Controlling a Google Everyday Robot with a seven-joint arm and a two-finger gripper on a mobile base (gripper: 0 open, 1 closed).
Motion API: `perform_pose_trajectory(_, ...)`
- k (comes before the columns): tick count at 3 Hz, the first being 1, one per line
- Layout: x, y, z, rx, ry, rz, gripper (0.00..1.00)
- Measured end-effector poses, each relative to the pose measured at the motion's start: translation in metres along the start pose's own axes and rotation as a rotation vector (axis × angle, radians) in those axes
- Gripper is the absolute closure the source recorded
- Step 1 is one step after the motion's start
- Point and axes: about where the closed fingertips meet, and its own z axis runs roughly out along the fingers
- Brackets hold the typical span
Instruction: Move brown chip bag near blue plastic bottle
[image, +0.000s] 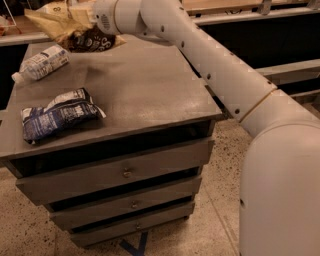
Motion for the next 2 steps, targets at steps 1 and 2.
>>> perform_pose_trajectory(1, 0.013, 0.013, 0.013, -0.033, 0.032, 0.012, 1.0)
perform_pose_trajectory(2, 0.025, 0.02, 0.022, -0.052, 0.064, 0.038, 0.82)
